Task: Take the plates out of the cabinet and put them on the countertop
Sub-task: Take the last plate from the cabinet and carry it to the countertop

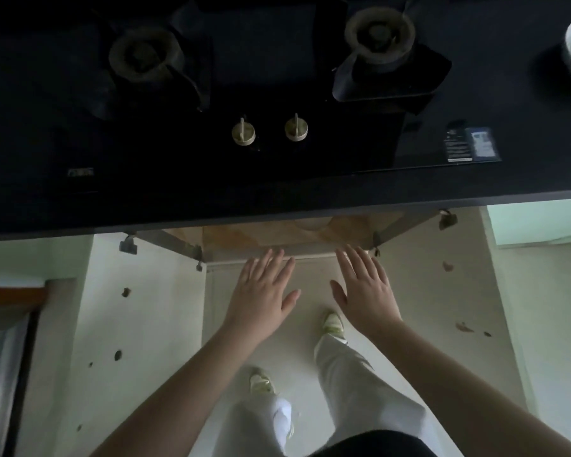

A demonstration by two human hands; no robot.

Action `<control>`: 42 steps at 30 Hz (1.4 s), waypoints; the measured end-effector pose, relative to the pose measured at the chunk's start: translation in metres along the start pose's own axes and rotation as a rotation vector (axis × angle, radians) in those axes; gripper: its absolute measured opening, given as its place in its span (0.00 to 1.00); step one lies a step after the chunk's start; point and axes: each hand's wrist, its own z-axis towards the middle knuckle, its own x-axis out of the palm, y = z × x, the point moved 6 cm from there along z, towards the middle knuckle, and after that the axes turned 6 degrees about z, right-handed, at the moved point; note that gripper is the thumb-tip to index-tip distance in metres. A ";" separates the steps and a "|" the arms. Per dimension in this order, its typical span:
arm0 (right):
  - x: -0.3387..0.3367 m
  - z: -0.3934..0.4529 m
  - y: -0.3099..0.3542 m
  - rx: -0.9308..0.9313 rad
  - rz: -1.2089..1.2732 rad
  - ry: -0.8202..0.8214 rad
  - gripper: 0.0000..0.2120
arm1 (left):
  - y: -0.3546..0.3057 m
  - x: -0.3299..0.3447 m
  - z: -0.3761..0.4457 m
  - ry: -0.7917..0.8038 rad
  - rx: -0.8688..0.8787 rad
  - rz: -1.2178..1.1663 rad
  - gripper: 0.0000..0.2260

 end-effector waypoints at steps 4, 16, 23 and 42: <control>0.050 0.025 -0.017 0.007 -0.024 0.008 0.30 | 0.007 0.045 0.034 -0.002 -0.009 0.003 0.31; 0.164 0.138 -0.078 0.044 0.006 -0.174 0.31 | 0.046 0.163 0.163 -0.122 -0.054 -0.016 0.29; 0.254 0.216 -0.108 0.059 -0.029 -0.099 0.32 | 0.067 0.240 0.226 -0.169 -0.085 -0.010 0.28; 0.374 0.366 -0.267 0.517 0.513 -0.061 0.28 | 0.098 0.401 0.364 -0.017 -0.152 -0.778 0.25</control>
